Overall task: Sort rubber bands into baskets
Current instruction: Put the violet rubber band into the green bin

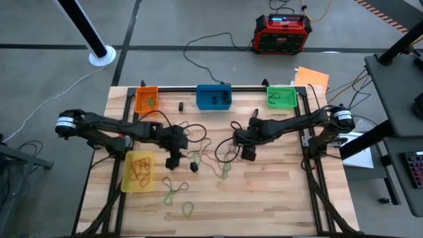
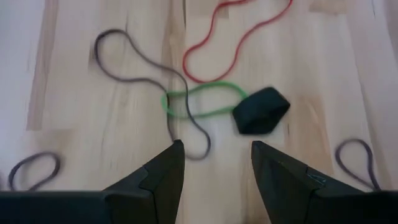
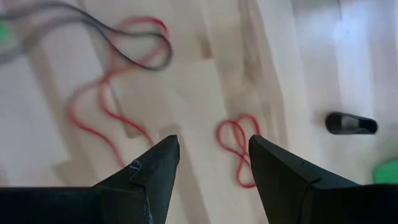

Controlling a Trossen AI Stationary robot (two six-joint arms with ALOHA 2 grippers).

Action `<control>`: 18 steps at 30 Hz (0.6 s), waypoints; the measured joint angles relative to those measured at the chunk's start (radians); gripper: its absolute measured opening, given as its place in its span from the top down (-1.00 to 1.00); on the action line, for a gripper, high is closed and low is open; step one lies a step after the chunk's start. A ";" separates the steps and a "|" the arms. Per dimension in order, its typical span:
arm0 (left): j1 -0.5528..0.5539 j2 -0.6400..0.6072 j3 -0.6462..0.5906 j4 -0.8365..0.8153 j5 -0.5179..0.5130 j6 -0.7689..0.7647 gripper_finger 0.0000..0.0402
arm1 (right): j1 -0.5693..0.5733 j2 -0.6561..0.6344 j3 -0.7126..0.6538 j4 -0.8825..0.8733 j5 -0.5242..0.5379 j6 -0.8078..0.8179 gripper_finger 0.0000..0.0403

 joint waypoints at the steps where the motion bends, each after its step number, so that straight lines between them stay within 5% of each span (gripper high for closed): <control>1: 0.000 0.001 -0.015 0.030 0.000 -0.002 0.15 | -0.006 0.000 -0.011 0.001 0.007 -0.007 0.06; 18: -0.040 0.008 -0.197 0.377 -0.040 -0.098 0.19 | -0.049 -0.019 -0.092 0.156 0.007 -0.095 0.06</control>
